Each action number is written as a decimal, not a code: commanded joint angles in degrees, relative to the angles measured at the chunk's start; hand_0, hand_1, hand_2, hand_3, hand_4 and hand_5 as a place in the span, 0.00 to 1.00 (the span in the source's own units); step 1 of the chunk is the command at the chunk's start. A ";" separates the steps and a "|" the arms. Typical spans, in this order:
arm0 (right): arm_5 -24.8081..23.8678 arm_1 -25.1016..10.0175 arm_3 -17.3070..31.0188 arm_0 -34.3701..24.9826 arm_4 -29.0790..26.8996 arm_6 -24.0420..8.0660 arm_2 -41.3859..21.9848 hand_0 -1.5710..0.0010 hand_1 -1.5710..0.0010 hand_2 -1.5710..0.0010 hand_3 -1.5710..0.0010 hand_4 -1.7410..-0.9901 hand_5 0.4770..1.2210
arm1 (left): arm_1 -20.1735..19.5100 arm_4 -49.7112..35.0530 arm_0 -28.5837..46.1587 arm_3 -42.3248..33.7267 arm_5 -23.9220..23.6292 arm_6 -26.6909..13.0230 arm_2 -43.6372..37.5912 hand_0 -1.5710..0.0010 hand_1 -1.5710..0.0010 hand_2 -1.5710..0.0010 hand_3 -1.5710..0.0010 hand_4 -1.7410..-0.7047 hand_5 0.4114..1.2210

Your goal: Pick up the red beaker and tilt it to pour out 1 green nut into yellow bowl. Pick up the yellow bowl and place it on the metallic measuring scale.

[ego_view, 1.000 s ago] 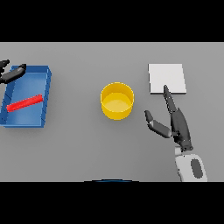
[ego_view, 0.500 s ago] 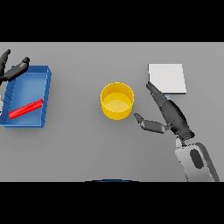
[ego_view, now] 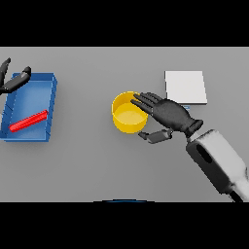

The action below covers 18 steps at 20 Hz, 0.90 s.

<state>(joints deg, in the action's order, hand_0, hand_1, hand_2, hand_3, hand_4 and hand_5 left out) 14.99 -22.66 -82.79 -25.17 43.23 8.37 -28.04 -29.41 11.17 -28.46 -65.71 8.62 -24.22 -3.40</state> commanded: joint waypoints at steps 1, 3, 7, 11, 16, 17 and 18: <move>0.32 0.22 1.35 -1.35 1.14 0.39 -1.17 1.00 1.00 1.00 1.00 0.77 0.22 | -0.01 0.12 0.61 -0.30 -0.07 0.40 0.11 1.00 1.00 1.00 1.00 0.90 0.35; 1.72 0.55 4.18 -4.08 2.09 1.56 -2.77 1.00 1.00 1.00 1.00 0.78 0.22 | -0.22 -0.18 0.27 -0.02 0.25 0.11 -0.22 1.00 1.00 1.00 1.00 0.90 0.35; 3.88 1.80 10.49 -8.76 3.82 3.58 -5.70 1.00 1.00 1.00 1.00 0.78 0.23 | -0.22 -0.52 0.71 -1.07 0.42 -0.34 -0.31 1.00 1.00 1.00 1.00 0.90 0.35; 7.52 2.77 14.49 -12.39 5.42 4.40 -8.81 1.00 1.00 1.00 1.00 0.77 0.26 | -0.32 0.26 0.07 0.29 0.22 0.49 -0.10 1.00 1.00 1.00 1.00 0.90 0.36; 9.81 4.19 19.86 -15.75 6.66 4.69 -10.93 1.00 1.00 1.00 1.00 0.75 0.26 | -0.37 0.36 0.01 1.11 0.62 0.80 -0.02 1.00 1.00 1.00 1.00 0.91 0.36; 9.79 4.85 20.60 -15.93 6.83 4.44 -11.28 1.00 1.00 1.00 1.00 0.74 0.27 | -0.58 0.12 -0.17 1.23 0.80 0.88 -0.31 1.00 1.00 1.00 1.00 0.91 0.36; 9.59 4.94 21.45 -16.48 6.94 4.58 -11.21 1.00 1.00 1.00 0.99 0.74 0.28 | -0.72 0.36 0.33 0.95 0.67 1.36 -0.19 1.00 1.00 1.00 1.00 0.91 0.36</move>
<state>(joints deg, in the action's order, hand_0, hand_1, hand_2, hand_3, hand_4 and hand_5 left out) 24.57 -17.73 -61.35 -41.66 50.18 12.85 -39.25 -30.14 11.53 -28.12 -64.75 9.29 -22.83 -3.59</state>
